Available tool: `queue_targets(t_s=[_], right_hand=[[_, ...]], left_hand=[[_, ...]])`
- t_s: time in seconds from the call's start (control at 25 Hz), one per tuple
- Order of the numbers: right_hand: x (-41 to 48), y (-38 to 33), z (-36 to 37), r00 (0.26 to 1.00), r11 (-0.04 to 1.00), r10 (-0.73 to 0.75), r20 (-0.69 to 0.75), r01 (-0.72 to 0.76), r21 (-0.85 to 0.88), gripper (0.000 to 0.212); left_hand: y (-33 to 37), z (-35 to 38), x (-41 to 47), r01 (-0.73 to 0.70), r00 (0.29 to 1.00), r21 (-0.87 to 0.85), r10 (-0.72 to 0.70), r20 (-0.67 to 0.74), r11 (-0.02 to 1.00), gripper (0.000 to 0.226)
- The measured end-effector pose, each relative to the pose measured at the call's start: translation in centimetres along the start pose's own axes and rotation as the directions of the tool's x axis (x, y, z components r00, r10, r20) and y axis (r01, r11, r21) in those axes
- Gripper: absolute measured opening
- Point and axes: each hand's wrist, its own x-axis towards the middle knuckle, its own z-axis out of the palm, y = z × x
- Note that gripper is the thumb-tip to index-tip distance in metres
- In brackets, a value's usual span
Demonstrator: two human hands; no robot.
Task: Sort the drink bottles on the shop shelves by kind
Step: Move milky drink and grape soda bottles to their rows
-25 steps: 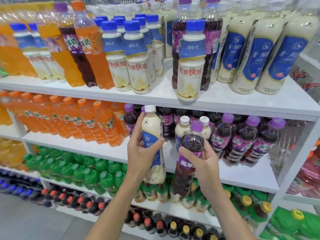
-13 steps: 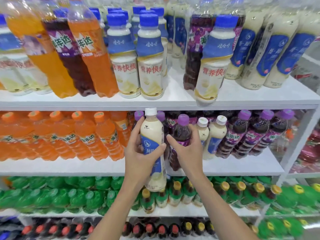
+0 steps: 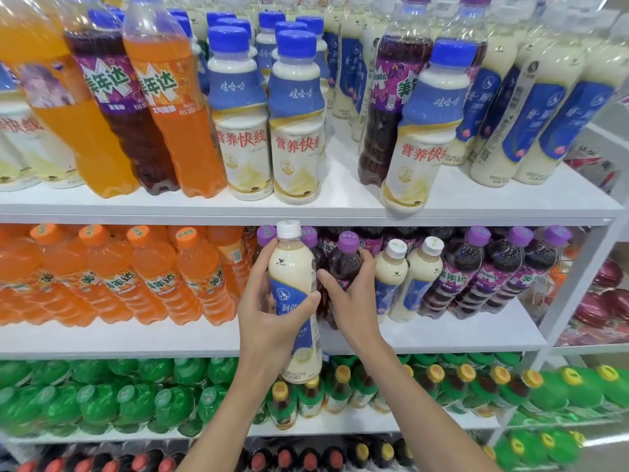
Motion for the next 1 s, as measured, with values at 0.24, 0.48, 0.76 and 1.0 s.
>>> queue_targets(t_s=[0.24,0.48,0.76,1.0], right_hand=[[0.2,-0.6,-1.9,0.998,0.941,0.058,0.016,-0.049,-0.335,0.058],[-1.7,1.0,-1.2,0.991,0.858,0.126,-0.053,-0.136,-0.495,0.051],[-3.0,4.6,0.7,0.985,0.826,0.170,-0.032,-0.160,-0.541,0.044],[-1.7,4.8,1.7,0.983,0.803,0.167,-0.079,-0.182,-0.568,0.059]], left_hand=[[-0.5,0.1,0.0,-0.002,1.000,0.012,0.002,-0.028,1.000,0.086],[-0.6,0.1,0.0,-0.011,0.999,0.009,0.012,-0.053,1.000,0.085],[-0.7,-0.3,-0.3,-0.003,0.997,0.010,0.003,-0.083,1.000,0.085],[-0.1,0.3,0.6,-0.045,0.998,0.038,0.047,-0.052,0.998,0.086]])
